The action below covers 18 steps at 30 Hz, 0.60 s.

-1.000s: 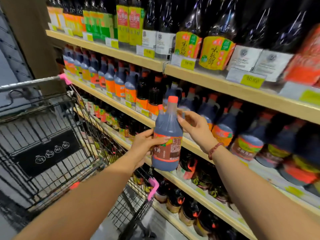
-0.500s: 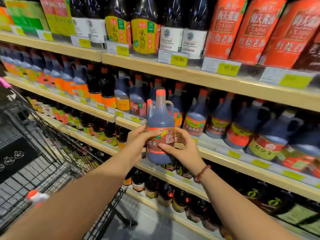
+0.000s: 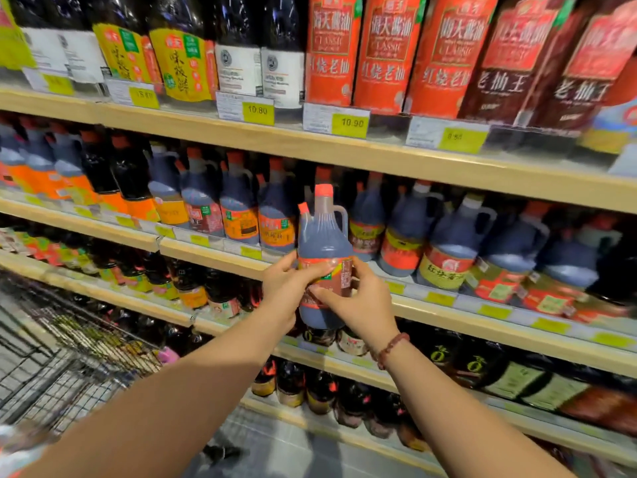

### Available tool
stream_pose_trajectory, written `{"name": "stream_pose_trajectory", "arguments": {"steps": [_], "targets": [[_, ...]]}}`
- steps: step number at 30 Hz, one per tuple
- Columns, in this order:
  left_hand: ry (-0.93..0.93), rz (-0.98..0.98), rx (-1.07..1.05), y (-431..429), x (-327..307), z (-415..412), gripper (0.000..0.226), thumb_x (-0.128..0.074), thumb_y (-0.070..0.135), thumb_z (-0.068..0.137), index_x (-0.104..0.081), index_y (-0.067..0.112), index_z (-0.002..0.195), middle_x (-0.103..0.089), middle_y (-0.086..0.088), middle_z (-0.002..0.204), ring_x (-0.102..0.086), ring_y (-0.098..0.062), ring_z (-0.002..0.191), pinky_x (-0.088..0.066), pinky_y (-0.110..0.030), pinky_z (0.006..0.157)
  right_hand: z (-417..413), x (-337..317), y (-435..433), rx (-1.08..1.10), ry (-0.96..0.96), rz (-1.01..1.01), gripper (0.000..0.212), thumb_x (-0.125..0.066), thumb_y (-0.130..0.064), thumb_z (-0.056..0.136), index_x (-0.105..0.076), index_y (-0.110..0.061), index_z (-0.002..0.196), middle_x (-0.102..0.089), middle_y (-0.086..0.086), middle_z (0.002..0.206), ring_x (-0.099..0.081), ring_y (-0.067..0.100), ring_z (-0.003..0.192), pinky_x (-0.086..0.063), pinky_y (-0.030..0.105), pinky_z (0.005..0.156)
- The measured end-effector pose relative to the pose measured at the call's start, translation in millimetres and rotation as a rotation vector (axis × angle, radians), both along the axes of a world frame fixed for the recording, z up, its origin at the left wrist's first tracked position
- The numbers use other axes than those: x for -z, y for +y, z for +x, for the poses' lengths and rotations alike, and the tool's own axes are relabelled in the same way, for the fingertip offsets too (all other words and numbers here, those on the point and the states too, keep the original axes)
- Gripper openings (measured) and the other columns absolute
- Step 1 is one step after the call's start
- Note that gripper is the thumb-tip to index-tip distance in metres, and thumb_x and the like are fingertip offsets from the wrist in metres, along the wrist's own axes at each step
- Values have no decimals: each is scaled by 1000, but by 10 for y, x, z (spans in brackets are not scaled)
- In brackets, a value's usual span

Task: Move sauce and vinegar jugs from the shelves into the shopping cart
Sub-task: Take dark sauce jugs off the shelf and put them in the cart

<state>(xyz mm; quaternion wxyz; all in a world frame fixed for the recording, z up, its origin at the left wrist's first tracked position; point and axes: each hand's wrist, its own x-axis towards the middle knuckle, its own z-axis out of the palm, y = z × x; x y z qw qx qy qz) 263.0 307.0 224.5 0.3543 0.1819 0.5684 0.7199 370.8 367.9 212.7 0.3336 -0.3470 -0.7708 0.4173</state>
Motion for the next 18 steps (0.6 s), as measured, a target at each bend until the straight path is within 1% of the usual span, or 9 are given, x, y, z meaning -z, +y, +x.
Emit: {"name": "stream_pose_trajectory", "arguments": {"steps": [2, 4, 6, 8, 11, 12, 16, 18], "targets": [[27, -7, 15, 130, 6, 82, 42, -86, 11, 60, -73, 17, 100, -76, -7, 92, -72, -21, 83, -56, -30, 69, 43, -27, 27, 81, -39, 21, 57, -79, -48, 57, -57, -30, 105, -70, -7, 93, -66, 13, 84, -55, 38, 72], [50, -17, 42, 238, 14, 161, 45, -87, 13, 60, -72, 15, 102, -75, -9, 94, -72, -22, 85, -57, -30, 69, 81, -55, 86, 150, -67, 44, 56, -79, -47, 57, -57, -28, 104, -69, -7, 93, -65, 15, 84, -54, 35, 70], [17, -7, 70, 296, -2, 201, 41, -84, 17, 66, -70, 14, 105, -75, -11, 97, -72, -23, 85, -58, -29, 66, 115, -59, 171, 174, -70, 20, 51, -82, -42, 59, -58, -25, 101, -69, -8, 91, -64, 12, 82, -52, 31, 68], [-14, 3, 123, 333, -46, 190, 34, -78, 25, 75, -70, 16, 107, -75, -8, 98, -72, -20, 87, -59, -29, 67, 161, -54, 259, 156, -15, -36, 50, -86, -38, 59, -59, -24, 100, -69, -9, 90, -65, 6, 81, -52, 27, 71], [28, 14, 167, 438, -128, 120, 29, -76, 28, 77, -72, 19, 104, -75, -5, 98, -72, -20, 91, -59, -41, 81, 211, -101, 423, 118, 67, -83, 53, -88, -29, 59, -62, -18, 104, -70, -6, 94, -66, 3, 84, -54, 22, 75], [48, 10, 179, 472, -158, 100, 28, -77, 27, 75, -72, 21, 102, -75, -4, 99, -72, -20, 91, -58, -42, 82, 217, -123, 475, 108, 73, -84, 53, -88, -27, 60, -62, -15, 105, -71, -4, 95, -66, 3, 85, -54, 21, 75], [106, -7, 249, 627, -272, -14, 28, -79, 27, 73, -72, 27, 100, -75, -1, 97, -72, -14, 85, -59, -33, 71, 219, -241, 689, 90, 68, -90, 57, -88, -26, 59, -63, -13, 108, -72, -1, 99, -68, 8, 88, -57, 27, 81], [134, 1, 274, 725, -339, -69, 40, -82, 28, 69, -71, 25, 108, -75, -2, 99, -72, -17, 90, -58, -36, 75, 204, -295, 812, 90, 61, -79, 58, -89, -28, 58, -63, -14, 108, -72, -1, 99, -68, 10, 90, -57, 32, 83]]}}
